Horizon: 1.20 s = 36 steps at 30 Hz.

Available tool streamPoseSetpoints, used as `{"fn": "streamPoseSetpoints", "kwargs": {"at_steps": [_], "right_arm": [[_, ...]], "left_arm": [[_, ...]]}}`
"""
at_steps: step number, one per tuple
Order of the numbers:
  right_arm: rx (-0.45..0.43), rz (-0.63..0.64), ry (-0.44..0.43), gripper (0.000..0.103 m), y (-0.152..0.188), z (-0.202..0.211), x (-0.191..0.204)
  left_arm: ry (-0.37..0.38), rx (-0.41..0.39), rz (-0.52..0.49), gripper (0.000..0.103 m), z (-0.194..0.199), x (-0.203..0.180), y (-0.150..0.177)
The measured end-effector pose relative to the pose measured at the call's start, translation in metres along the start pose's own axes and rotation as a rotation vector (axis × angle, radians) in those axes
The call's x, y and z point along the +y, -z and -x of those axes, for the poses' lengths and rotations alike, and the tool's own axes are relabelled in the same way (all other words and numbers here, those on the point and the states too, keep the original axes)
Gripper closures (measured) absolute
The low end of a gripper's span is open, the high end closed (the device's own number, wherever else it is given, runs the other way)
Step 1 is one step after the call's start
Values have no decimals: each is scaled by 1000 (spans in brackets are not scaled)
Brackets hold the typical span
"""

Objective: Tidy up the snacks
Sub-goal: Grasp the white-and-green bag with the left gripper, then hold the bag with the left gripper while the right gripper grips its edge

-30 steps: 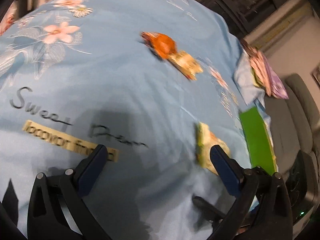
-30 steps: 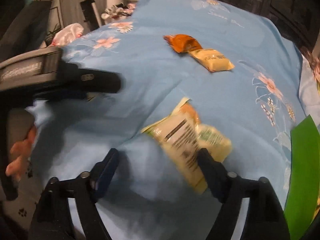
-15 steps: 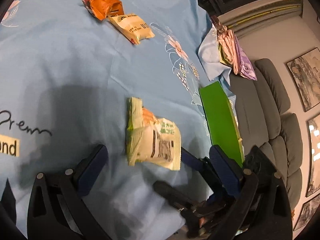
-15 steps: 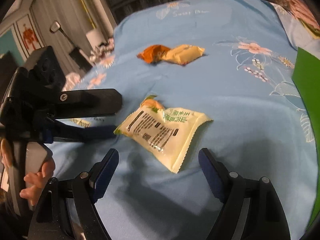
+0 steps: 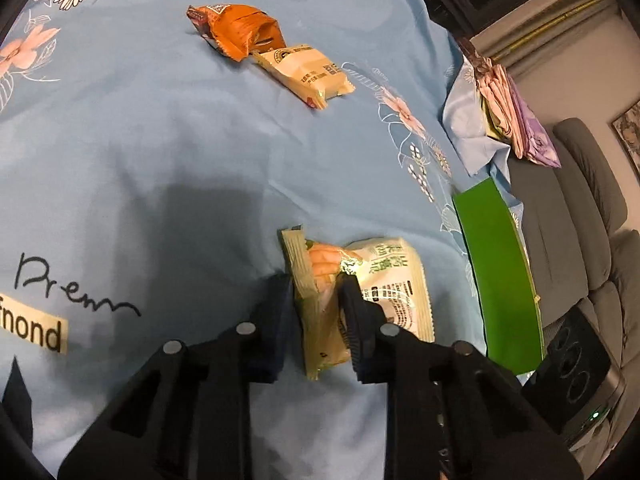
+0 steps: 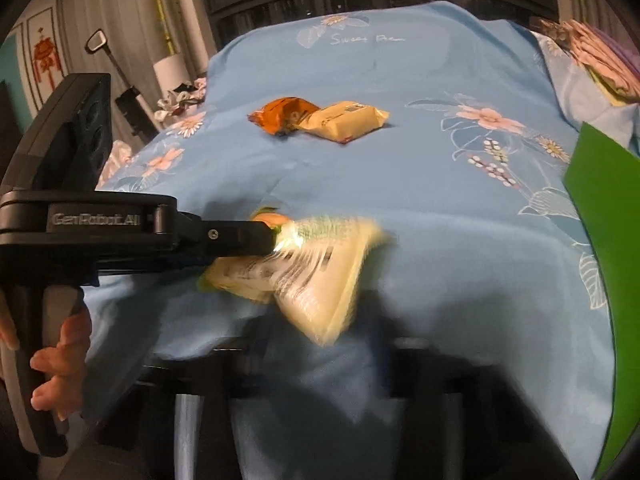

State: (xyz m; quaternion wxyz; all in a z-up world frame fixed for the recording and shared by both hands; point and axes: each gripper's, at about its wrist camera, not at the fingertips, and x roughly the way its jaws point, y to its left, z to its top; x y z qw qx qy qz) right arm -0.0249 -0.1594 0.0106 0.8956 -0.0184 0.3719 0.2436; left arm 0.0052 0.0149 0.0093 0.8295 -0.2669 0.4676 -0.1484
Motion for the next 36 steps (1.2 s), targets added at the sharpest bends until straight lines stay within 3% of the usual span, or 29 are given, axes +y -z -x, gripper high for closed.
{"fn": "streamPoseSetpoints", "kwargs": {"at_steps": [3,9,13,19,23,26,27,29,31,32,34,36], "right_arm": [[-6,-4,14,97,0,2,2],[-24,-46,-6,97,3,8,-5],[-50,-71,-31,97,6,19,-7],[-113,-71,-40,98,6,40,-6],[-43,-122,-43,97,10,31,-15],[9,-171,-37,97,15,24,-24],[2,-199,-61,95,15,25,-28],[-7,-261,-120,77,16,28,-35],[-41,-358,-202,25,17,32,-47],[-58,-392,-229,19,18,34,-51],[-99,-448,-245,18,18,38,-60],[-96,-483,-209,18,13,33,-65]], "left_arm": [[36,-2,-8,85,-1,-5,1],[122,42,83,89,-4,5,-4],[116,25,33,90,5,-7,0],[169,-15,-27,91,22,-21,2],[142,57,27,94,1,-13,6],[161,83,72,89,-8,-6,7],[163,82,74,89,-8,-6,6],[155,85,65,88,-8,-7,5],[145,87,56,86,-6,-8,5],[139,87,47,86,-5,-9,5],[130,84,34,86,-4,-10,5],[121,75,19,86,-4,-11,7]]}}
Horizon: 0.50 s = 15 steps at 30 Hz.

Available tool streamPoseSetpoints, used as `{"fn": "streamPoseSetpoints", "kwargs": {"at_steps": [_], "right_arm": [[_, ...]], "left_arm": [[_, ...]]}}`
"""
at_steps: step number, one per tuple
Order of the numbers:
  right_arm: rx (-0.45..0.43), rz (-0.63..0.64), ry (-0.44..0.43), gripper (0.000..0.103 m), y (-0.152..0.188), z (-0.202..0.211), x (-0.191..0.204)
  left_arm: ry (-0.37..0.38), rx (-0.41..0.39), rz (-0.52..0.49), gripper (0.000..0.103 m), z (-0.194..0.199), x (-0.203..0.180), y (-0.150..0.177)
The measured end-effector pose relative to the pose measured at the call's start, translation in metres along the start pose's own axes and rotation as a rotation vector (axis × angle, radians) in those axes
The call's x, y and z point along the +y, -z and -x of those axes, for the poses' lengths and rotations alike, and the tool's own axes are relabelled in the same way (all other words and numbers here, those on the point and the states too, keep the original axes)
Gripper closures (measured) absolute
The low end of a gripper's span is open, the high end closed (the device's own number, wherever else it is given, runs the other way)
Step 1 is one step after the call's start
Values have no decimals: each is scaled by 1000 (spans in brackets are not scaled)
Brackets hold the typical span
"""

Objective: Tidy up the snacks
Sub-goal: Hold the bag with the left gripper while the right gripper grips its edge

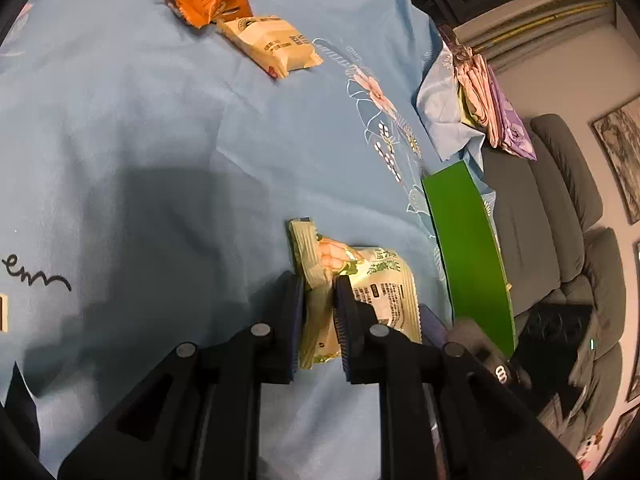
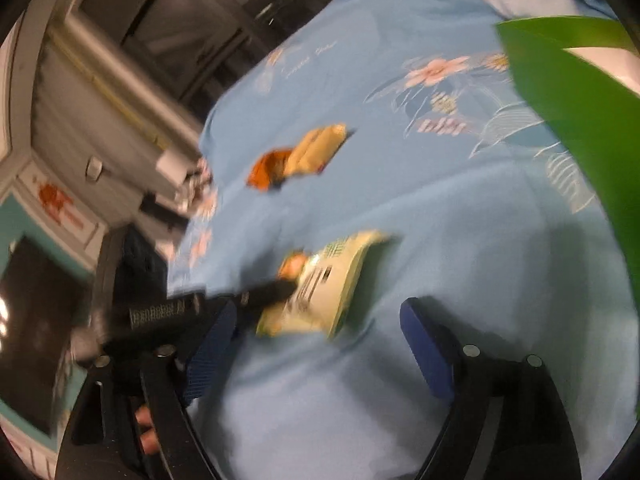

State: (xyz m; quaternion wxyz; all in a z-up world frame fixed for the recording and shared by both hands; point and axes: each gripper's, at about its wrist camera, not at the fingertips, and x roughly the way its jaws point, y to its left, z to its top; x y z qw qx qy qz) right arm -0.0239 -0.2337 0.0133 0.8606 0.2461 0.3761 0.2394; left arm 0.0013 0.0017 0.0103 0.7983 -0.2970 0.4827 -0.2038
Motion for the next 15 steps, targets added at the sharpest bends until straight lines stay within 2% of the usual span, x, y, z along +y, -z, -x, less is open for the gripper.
{"fn": "streamPoseSetpoints", "kwargs": {"at_steps": [3,6,9,15], "right_arm": [[37,5,1,28,-5,-17,2],[84,47,52,78,-2,-35,12],[50,97,54,82,0,-33,21],[11,112,47,83,-1,-14,24]], "left_arm": [[1,3,-8,86,-3,-3,2],[-16,-4,-30,87,-4,-7,3],[-31,-32,-62,89,-1,-12,4],[24,-41,-77,90,4,-18,4]]}}
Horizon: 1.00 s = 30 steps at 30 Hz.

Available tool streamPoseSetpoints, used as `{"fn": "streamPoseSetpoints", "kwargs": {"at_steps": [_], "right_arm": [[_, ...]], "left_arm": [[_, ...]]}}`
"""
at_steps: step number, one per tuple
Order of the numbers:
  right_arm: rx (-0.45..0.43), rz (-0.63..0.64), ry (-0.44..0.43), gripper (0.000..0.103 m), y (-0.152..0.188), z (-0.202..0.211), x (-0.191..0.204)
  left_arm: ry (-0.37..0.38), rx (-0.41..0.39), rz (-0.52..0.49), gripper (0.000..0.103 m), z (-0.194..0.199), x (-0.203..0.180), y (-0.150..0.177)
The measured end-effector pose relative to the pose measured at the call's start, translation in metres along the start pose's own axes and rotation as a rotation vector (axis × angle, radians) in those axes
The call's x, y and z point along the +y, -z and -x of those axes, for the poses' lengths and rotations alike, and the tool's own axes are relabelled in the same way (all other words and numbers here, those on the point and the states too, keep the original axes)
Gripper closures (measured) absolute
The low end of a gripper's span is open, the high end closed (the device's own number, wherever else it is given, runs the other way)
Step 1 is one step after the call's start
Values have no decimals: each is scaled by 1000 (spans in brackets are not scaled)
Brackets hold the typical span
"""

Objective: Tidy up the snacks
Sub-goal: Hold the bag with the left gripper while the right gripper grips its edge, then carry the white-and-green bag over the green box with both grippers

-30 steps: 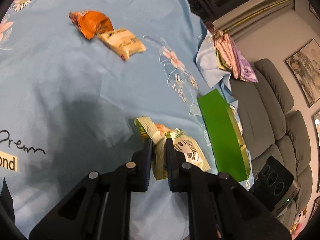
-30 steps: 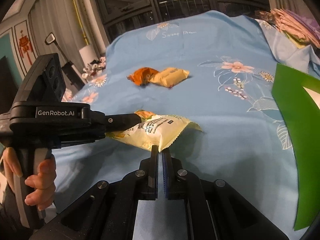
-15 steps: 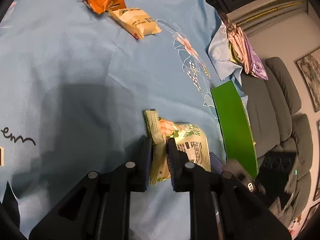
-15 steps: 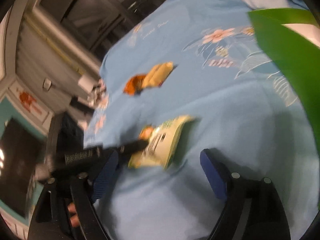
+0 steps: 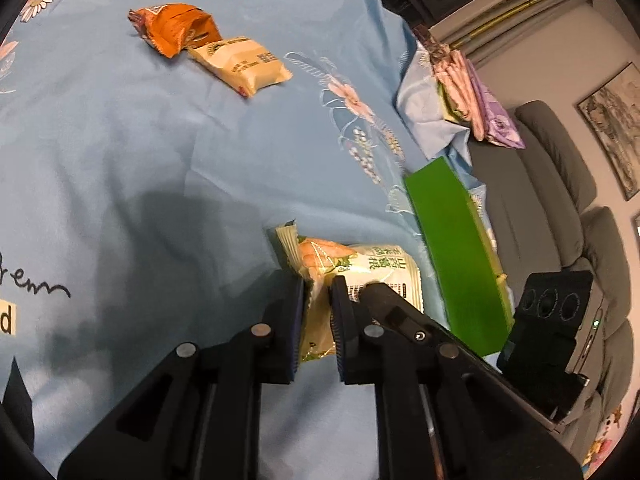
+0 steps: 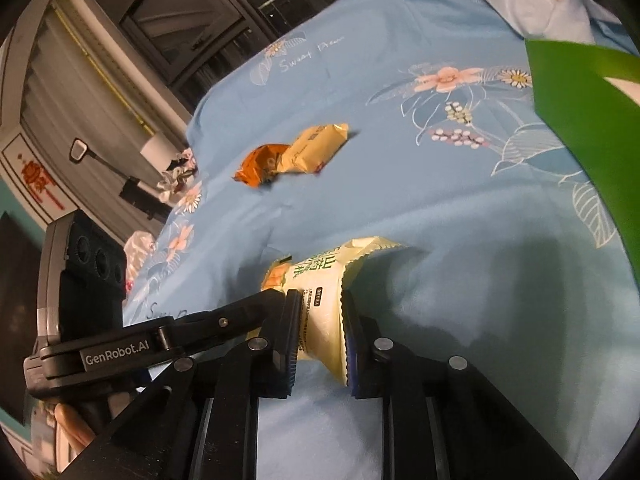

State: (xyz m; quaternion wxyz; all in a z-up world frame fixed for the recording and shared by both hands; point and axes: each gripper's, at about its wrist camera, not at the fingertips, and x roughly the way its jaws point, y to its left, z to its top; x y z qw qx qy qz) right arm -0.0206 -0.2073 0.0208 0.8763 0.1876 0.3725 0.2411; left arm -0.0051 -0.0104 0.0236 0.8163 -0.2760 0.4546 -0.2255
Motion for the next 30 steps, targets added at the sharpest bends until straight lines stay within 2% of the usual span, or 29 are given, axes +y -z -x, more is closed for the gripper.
{"fn": "streamPoseSetpoints", "kwargs": {"at_steps": [4,7,12,15,19,22,27,30], "right_arm": [[-43,1,-22,83,-3,21,1],[-85,30,-26,83,-1,43,2],[-155,66,12,83,-3,82,-6],[-201,44,10,83,-6,106,-22],[-263,6,14,83,-10,139,-48],[-319,-17,24,83,-16,166,-69],[-381,-33,89,83,-25,200,-101],[-385,-73,135,83,-27,207,-119]], "left_arm": [[38,-19,-59,91,9,-19,1],[27,-53,-160,95,16,-46,9],[5,-48,-249,97,4,-88,15],[12,-44,-302,97,-7,-118,19],[64,-35,-327,97,-26,-155,21],[81,-28,-382,97,-41,-191,26],[53,-31,-487,97,-75,-246,33],[25,-10,-530,96,-95,-260,38]]}}
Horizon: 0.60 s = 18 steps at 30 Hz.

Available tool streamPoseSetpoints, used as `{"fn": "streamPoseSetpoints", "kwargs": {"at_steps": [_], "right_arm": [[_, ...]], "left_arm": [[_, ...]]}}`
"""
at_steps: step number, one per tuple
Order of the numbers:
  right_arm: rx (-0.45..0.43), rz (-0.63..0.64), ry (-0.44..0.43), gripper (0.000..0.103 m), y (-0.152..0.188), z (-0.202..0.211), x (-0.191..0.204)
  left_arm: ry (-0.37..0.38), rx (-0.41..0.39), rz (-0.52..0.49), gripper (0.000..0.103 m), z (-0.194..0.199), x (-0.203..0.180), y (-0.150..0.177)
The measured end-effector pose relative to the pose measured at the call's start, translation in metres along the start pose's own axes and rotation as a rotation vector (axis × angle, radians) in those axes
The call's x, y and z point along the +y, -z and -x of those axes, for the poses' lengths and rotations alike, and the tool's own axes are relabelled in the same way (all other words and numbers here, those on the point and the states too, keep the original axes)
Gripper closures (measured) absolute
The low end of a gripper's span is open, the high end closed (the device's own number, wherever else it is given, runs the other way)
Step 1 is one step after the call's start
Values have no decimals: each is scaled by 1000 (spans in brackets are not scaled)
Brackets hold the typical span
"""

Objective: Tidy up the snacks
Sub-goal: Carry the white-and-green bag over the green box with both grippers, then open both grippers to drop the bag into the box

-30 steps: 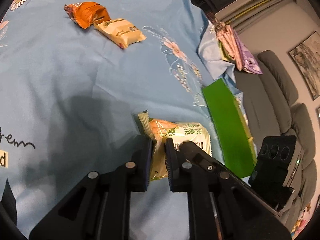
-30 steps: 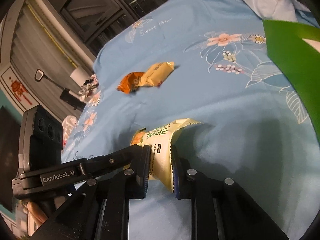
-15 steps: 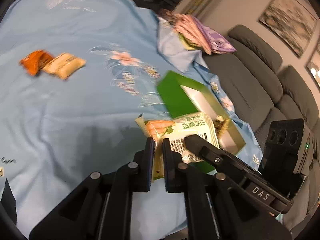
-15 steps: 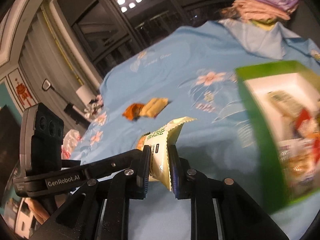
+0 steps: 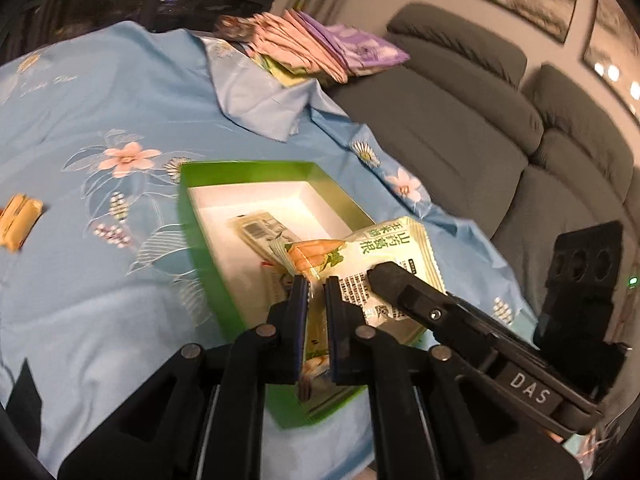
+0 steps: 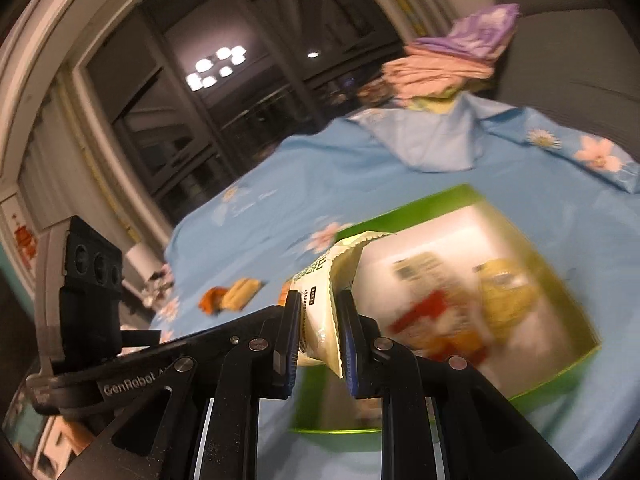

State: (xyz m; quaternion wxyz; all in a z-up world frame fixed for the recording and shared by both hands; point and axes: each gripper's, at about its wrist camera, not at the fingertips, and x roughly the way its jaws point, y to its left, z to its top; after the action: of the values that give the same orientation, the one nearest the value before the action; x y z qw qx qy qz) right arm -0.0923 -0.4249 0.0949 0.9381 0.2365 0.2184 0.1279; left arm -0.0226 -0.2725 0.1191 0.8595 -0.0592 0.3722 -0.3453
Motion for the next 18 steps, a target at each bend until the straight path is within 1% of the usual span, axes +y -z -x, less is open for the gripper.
{"fn": "streamPoseSetpoints", "kwargs": {"at_steps": [3,5,6,7,8,9,10,11,12,13,14,15,16,18], "right_arm": [[6,-10,36,82,1,4,-12],[4,-4,65,82,3,6,-16],[7,-4,74,82,4,6,-17],[11,-6,79,82,4,8,-19],[16,-6,83,81,4,9,-20],[20,-6,102,72,4,9,-21],[20,1,126,65,4,12,-20],[18,12,149,62,4,15,-20],[10,16,162,52,4,17,-19],[-3,13,165,40,3,21,-19],[-19,0,153,33,2,26,-19],[-30,-12,146,18,1,30,-19],[-40,-20,145,8,1,32,-18],[-47,-16,158,5,0,34,-11]], "left_arm": [[-8,16,-15,96,-15,-7,4],[-39,32,-35,96,-23,-11,7],[-72,42,-52,92,-26,-12,10],[-87,47,-66,91,-28,-14,11],[-97,50,-73,86,-28,-13,13],[-113,43,-67,76,-26,-10,14],[-126,34,-57,68,-24,-7,15],[-146,15,-40,46,-19,-1,15],[-162,-7,-24,22,-15,4,15],[-168,-48,-1,13,-6,12,15],[-159,-80,14,0,2,18,15],[-144,-101,23,0,8,22,16],[-128,-113,33,0,17,28,16],[-137,-104,30,0,25,31,16]]}}
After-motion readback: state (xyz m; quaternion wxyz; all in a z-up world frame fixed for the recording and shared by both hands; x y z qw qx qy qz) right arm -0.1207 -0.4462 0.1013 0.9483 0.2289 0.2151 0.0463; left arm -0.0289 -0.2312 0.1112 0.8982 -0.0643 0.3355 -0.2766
